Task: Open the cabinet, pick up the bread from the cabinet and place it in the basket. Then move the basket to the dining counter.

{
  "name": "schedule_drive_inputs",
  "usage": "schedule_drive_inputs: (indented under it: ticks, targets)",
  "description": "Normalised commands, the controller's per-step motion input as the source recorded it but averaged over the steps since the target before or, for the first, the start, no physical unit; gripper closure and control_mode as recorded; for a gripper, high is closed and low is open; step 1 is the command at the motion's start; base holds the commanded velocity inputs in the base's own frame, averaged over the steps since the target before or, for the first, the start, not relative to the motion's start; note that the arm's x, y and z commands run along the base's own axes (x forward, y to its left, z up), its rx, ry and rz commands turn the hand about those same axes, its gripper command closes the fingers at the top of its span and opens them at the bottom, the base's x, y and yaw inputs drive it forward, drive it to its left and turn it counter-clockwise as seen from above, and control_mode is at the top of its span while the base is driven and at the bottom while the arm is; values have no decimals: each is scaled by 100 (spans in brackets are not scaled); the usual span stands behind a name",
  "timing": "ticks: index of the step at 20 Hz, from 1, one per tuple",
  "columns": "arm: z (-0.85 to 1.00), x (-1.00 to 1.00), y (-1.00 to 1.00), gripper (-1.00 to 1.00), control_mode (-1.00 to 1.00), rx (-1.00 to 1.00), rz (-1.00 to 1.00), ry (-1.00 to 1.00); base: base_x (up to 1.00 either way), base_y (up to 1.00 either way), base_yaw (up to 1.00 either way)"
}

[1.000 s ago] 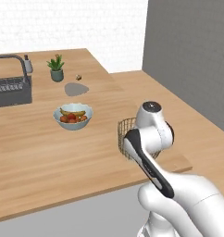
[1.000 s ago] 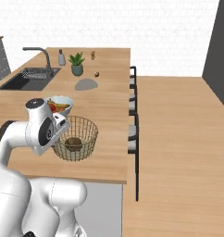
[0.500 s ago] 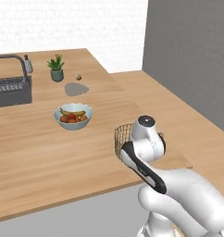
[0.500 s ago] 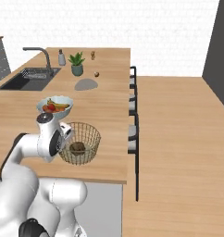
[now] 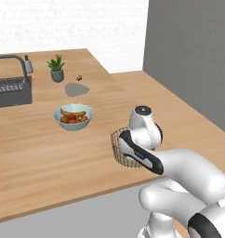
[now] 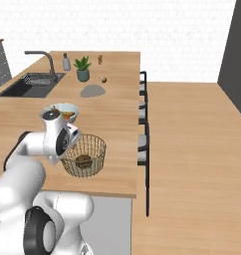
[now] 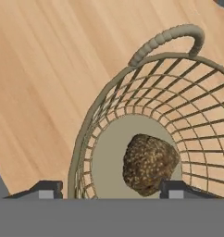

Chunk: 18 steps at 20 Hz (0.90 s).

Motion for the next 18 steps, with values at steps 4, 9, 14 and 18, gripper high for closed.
schedule_drive_inputs:
  ticks: [4, 9, 14, 18]
  targets:
    - [96, -24, 18, -100, -100, 0, 0, 0, 0, 0, 0]
    - [100, -45, 66, -100, -100, -1, 0, 0, 0, 0, 0]
    - [60, -47, 99, -100, -100, -21, 3, -3, 0, 0, 0]
    - [4, -16, 78, -100, -100, -27, 15, -8, 0, 0, 0]
